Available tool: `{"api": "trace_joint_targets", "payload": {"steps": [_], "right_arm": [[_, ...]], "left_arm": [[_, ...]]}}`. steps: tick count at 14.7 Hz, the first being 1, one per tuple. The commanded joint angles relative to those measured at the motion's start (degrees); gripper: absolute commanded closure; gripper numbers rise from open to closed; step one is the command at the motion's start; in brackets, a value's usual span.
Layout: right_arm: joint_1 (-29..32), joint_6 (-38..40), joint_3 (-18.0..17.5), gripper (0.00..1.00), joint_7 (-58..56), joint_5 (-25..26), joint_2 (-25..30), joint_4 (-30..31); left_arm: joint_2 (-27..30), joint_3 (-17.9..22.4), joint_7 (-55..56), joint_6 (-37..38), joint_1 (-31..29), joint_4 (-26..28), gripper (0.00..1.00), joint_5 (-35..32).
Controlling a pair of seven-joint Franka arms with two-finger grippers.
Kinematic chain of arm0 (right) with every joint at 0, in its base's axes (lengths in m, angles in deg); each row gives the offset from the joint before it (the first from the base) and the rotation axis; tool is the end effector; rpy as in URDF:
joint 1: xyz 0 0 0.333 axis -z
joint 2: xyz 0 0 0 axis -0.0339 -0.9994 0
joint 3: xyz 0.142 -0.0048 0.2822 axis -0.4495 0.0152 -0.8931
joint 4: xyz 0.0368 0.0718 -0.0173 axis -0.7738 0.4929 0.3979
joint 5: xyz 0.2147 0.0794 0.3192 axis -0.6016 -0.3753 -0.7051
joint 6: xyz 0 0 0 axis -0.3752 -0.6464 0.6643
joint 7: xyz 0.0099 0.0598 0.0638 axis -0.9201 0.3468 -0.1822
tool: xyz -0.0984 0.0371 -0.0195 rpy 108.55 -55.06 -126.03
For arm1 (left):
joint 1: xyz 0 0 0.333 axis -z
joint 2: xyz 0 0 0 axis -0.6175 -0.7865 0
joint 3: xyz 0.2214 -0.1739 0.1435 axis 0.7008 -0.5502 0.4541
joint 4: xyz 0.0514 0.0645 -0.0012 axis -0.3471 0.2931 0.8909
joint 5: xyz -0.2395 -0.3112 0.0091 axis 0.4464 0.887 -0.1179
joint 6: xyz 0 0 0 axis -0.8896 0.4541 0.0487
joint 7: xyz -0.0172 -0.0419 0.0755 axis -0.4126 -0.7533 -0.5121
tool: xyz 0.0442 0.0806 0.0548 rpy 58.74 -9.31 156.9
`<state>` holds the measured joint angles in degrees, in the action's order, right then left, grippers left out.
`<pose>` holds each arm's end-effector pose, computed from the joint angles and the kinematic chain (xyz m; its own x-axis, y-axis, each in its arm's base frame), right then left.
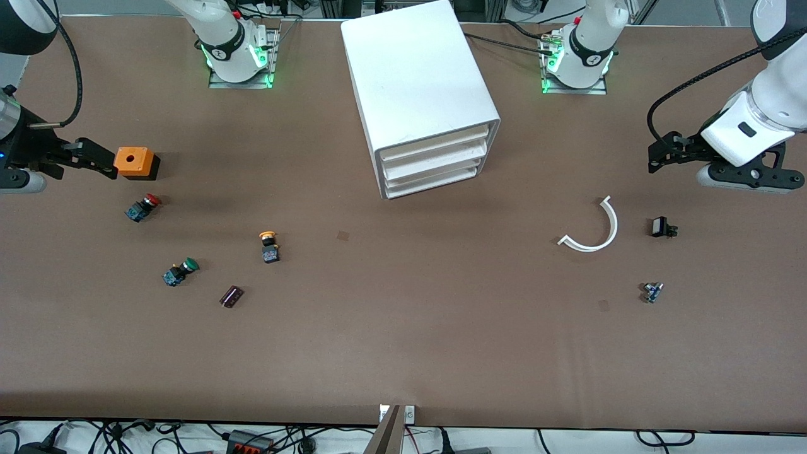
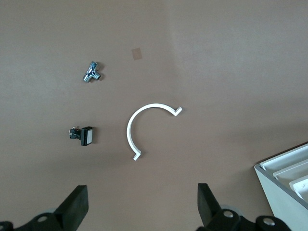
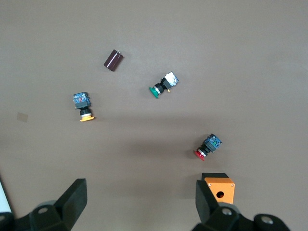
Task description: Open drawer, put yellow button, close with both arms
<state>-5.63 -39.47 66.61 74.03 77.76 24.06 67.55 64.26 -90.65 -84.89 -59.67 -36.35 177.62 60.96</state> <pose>0.5746 -0.0087 0.5733 0.9996 0.0247 -0.0148 0.0251 -0.9993 0.0275 0.5506 -0.0326 0.5578 0.9940 -0.1021 -0.0398 -0.1021 -0.9948 0.0009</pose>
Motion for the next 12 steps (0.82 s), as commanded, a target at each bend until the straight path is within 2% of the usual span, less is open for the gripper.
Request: {"api": "trace_joint_targets", "payload": {"steps": [1,12], "right_arm": [[0.09,-0.70,-0.37,0.00,-0.65,1.04,1.35,1.51],[-0.26,-0.35,-0.81,0.00,-1.53,0.08,-0.57,0.63]], "left_arm": [[0.58,0.00,-0.94,1.14,0.06,-0.56,0.00,-0.53],[0.58,-0.18,-0.59,2.88,0.24,-0.56,0.00,-0.44]]}}
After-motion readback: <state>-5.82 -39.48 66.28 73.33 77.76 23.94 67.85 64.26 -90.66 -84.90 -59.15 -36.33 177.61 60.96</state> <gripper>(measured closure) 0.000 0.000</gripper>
